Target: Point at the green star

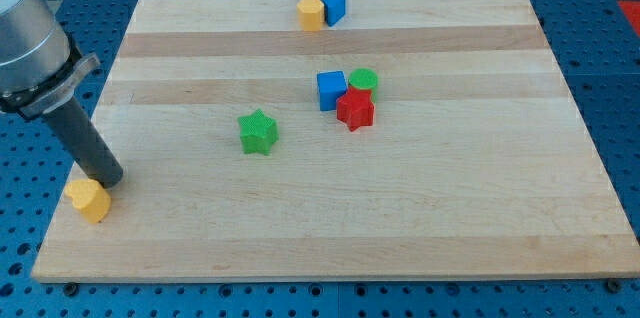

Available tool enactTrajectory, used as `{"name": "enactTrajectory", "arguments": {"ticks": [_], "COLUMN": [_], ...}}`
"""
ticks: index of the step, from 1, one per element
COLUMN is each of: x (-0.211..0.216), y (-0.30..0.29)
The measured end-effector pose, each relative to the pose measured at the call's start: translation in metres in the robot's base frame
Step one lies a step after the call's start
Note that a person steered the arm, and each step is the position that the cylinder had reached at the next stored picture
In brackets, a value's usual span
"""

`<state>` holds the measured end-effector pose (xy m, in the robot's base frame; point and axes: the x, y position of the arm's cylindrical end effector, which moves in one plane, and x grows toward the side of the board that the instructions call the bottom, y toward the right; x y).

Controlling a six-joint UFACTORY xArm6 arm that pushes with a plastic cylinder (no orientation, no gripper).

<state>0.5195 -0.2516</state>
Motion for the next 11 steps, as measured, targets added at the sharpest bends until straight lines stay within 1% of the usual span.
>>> {"name": "enactTrajectory", "arguments": {"ticks": [3,4,6,7,9,11], "x": [0.029,0.028,0.026,0.005,-0.071,-0.07], "y": [0.0,0.017,0.173,0.216,0.217,0.148]}}
